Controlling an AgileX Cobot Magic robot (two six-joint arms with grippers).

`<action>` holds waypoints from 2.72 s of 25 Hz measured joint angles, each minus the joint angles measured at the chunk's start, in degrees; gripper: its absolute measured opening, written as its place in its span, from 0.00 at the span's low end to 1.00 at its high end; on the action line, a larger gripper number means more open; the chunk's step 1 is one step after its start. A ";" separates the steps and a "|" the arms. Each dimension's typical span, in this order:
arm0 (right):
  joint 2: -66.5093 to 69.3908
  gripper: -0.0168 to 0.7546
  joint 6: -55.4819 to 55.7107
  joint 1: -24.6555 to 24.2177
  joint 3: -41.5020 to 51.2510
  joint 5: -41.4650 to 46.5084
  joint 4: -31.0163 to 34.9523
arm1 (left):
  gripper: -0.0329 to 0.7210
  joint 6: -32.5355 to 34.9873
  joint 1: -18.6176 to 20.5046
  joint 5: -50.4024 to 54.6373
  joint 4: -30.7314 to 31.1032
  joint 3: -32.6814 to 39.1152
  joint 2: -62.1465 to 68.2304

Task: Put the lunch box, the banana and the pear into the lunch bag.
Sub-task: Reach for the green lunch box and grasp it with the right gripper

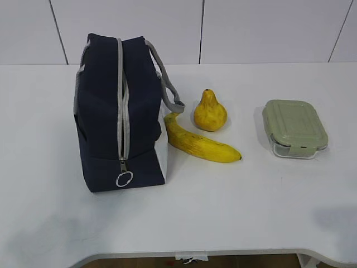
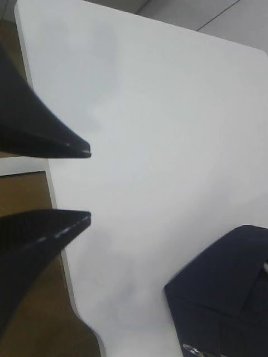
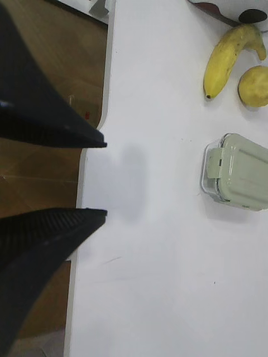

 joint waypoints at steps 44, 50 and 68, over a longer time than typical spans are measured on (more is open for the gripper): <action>60.84 0.58 1.49 -0.08 -23.78 -9.35 0.00 | 0.37 0.00 0.00 0.00 0.00 0.00 0.00; 68.57 0.58 1.01 -3.04 -29.71 -9.97 0.56 | 0.37 0.00 0.00 0.00 0.00 0.00 0.00; 77.01 0.58 -25.18 -25.55 -32.75 -3.72 26.38 | 0.37 0.00 0.00 0.00 0.00 0.00 0.00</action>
